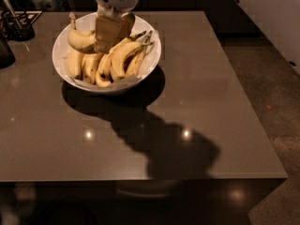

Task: Pick banana from white bowl

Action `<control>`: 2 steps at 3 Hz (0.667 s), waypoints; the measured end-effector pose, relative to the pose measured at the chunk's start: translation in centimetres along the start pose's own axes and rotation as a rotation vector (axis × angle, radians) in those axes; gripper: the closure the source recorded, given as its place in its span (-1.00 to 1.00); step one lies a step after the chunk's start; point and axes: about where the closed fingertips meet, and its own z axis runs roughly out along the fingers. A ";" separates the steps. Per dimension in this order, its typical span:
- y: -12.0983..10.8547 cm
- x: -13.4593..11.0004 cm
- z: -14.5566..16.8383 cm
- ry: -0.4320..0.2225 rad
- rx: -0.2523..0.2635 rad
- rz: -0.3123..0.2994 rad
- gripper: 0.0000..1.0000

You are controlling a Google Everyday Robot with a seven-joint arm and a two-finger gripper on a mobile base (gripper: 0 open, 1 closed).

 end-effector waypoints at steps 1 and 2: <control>2.0 0.6 -1.1 -0.028 0.000 0.030 1.00; 4.8 2.0 -2.5 -0.049 0.003 0.088 1.00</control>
Offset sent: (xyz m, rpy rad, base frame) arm -0.0861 -0.0508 -0.0050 0.1066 0.0646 -0.1306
